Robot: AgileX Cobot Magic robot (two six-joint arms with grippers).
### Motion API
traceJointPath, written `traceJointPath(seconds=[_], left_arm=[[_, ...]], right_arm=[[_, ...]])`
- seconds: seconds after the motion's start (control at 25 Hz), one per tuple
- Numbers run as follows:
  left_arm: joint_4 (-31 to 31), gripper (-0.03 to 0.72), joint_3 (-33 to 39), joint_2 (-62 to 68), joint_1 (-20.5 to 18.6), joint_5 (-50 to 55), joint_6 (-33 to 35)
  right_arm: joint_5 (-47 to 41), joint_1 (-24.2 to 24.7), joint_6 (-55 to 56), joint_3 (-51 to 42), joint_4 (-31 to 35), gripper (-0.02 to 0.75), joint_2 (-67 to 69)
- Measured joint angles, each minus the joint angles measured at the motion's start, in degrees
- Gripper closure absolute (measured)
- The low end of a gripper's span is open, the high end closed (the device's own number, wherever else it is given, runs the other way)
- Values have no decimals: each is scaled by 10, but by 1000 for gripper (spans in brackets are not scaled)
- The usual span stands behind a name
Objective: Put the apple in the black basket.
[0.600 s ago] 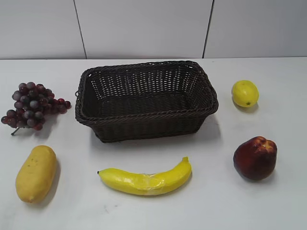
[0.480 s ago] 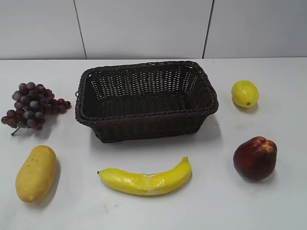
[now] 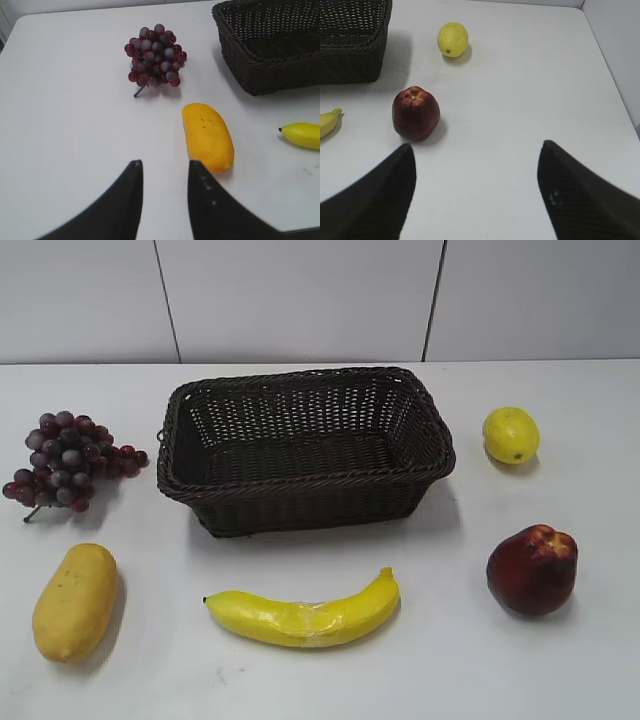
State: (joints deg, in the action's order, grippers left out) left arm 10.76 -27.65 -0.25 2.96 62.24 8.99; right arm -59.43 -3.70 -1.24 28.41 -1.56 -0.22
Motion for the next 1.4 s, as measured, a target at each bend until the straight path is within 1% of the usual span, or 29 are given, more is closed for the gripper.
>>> traceJointPath(seconds=[0.32,0.4,0.52,0.64,0.72,0.8,0.92,1.08,1.2,1.4], left_arm=[[0,454,0,0,0,0,0],[0,454,0,0,0,0,0],[0,454,0,0,0,0,0],[0,454,0,0,0,0,0],[0,454,0,0,0,0,0],[0,454,0,0,0,0,0],[0,454,0,0,0,0,0],[0,454,0,0,0,0,0],[0,454,0,0,0,0,0],[0,454,0,0,0,0,0]], right_arm=[[11,0,0,7,3,166,11],[53,0,0,13,4,166,30],[144,0,0,11,6,166,72],[253,0,0,-5,10,166,124],[297,0,0,-16,12,166,169],[318,0,0,-21,16,166,216],[335,0,0,-22,16,167,300],[336,0,-4,-17,46,158,431],[300,0,-41,13,94,122,526],[248,1,-125,81,202,107,676]])
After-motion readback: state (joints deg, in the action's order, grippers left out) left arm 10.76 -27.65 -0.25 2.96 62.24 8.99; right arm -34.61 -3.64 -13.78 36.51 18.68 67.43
